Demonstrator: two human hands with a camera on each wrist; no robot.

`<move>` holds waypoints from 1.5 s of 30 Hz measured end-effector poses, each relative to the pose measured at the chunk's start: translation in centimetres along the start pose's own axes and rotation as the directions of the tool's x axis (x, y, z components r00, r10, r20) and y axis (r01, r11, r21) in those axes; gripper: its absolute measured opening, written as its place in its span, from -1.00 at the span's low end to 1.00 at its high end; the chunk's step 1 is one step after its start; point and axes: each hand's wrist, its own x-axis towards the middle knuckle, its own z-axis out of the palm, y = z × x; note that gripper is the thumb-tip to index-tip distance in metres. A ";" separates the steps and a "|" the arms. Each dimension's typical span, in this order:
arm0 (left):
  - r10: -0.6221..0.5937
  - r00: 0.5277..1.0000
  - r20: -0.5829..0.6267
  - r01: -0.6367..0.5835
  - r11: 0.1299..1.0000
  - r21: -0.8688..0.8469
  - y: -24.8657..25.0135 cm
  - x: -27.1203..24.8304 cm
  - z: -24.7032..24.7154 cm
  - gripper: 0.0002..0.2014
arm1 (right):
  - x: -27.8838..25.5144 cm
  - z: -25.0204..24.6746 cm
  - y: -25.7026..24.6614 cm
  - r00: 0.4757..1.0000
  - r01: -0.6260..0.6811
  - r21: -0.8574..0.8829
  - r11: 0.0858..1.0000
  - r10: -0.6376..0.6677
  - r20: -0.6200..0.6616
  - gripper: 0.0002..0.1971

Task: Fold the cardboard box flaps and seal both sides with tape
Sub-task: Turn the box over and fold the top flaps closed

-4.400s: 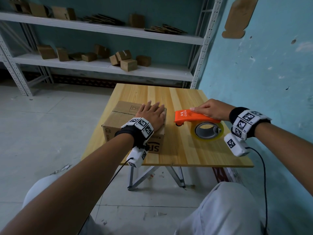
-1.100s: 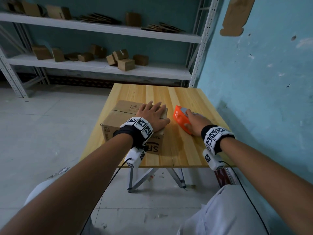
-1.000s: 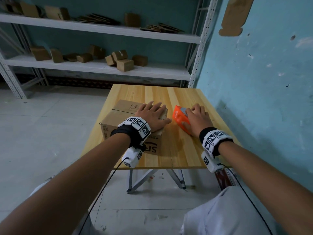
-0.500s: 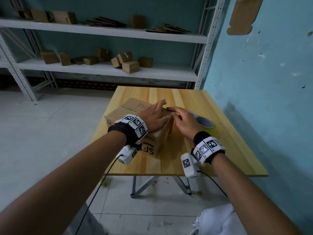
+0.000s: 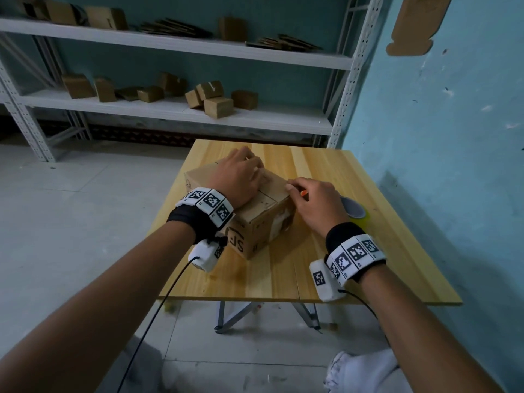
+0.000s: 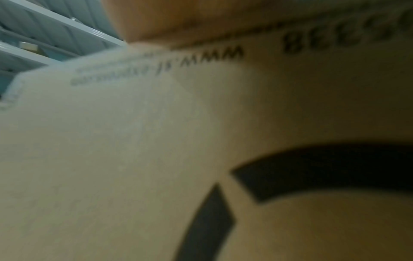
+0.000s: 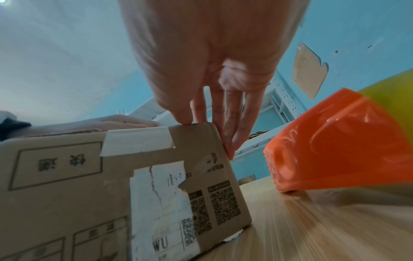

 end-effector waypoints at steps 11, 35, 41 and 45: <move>-0.096 0.973 0.209 0.125 0.984 -0.128 -1.1 -2.8 -0.5 -0.61 | -0.3 0.2 -0.5 0.996 -0.084 -0.106 0.991 0.083 -0.020 -0.62; 0.020 0.965 0.263 0.019 0.989 -0.145 -1.0 -4.3 -0.2 -0.43 | 0.1 0.8 -0.5 0.976 0.085 0.003 0.996 -0.084 0.199 -0.34; 0.007 0.965 0.264 0.033 0.988 -0.148 -1.0 -4.3 -0.1 -0.39 | 0.1 0.9 -0.4 0.982 0.086 0.009 0.996 -0.087 0.169 -0.34; 0.006 0.967 0.256 0.035 0.987 -0.155 -1.1 -4.3 -0.1 -0.37 | 0.1 0.9 -0.3 0.981 0.096 -0.004 0.995 -0.094 0.167 -0.31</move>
